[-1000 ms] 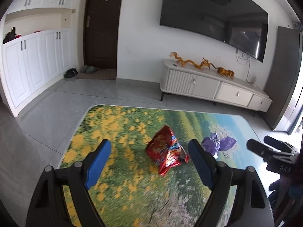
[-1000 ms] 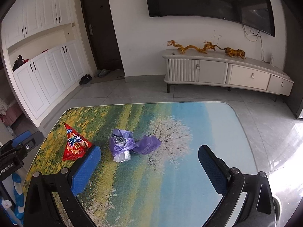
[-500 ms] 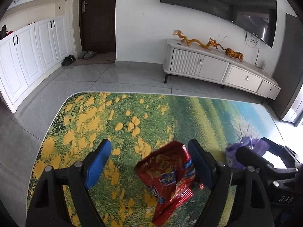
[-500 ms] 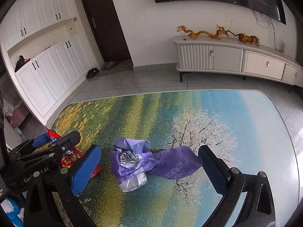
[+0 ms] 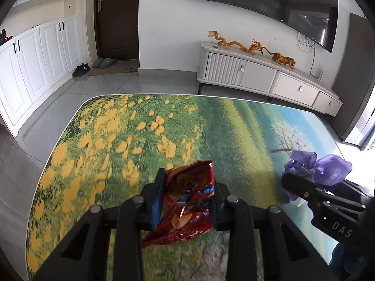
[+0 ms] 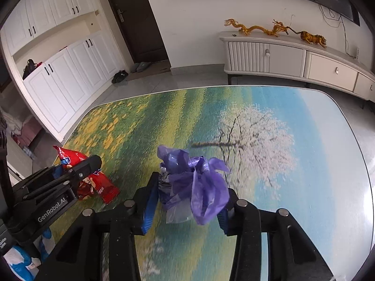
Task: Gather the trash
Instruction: 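Carry the red snack bag and purple bag over the bin and open both grippers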
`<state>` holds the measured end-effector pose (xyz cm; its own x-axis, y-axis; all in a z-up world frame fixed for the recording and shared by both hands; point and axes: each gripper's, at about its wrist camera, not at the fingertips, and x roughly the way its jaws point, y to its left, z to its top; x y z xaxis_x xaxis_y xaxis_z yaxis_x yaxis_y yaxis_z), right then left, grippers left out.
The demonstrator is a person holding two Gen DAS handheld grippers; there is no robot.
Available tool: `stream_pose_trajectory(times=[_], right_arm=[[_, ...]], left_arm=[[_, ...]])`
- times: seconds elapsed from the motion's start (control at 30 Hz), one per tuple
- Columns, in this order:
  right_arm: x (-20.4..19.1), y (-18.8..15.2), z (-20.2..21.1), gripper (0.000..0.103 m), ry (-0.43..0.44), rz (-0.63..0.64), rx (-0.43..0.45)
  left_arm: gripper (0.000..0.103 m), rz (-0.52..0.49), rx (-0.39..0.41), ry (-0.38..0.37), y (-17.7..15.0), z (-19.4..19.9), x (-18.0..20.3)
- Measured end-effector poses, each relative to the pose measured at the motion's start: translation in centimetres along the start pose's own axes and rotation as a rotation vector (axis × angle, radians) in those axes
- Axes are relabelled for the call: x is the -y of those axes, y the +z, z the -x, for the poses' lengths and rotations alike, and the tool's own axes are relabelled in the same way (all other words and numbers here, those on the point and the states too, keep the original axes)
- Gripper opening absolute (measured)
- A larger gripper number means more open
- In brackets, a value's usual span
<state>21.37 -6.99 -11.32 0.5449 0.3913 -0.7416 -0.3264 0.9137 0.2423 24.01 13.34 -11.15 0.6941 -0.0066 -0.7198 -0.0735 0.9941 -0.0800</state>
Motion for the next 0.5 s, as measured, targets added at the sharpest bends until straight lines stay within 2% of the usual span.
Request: stream_pose_trajectory(times=[0.2,0.3,0.5], right_arm=[[0.6,-1.9,5.0,0.039,0.008,0.01,0.033],[1.4,-2.8,8.4,0.039,-0.014,0.009,0.067],[4.2,-5.2,14.9,0.039,-0.07,-0.03,0.127]], left_arm=[[0.029,-0.024,0.071,0.039,-1.3,4.7,1.5],[0.029,-0.044,0.12,0.058,-1.5,7.5,2.7],[0.029,-0.105,0.193,0.05,-2.1,12.4,5.8]])
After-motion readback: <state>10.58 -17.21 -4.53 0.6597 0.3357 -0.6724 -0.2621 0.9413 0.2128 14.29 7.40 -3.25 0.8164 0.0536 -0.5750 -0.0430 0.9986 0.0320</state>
